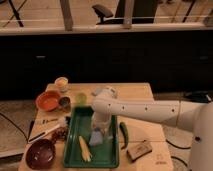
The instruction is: Place sponge in tray
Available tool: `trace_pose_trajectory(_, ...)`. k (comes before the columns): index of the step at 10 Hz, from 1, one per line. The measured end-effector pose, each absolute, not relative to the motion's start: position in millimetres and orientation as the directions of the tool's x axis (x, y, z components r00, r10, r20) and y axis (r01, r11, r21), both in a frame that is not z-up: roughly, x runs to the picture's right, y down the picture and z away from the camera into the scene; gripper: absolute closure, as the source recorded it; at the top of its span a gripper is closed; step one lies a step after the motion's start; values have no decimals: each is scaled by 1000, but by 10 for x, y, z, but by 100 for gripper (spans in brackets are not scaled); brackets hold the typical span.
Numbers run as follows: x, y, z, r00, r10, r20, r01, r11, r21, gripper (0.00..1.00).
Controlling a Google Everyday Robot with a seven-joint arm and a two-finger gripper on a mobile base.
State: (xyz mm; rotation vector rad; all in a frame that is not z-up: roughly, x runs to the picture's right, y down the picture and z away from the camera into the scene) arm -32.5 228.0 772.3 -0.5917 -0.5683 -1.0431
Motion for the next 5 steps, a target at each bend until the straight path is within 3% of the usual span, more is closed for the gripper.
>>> trace_pose_trajectory(2,-331,2285,7725,390,-617,683,908,380,-176,21)
trace_pose_trajectory(5,-341,2281,7723,383,-619,685,911,376,-170,20)
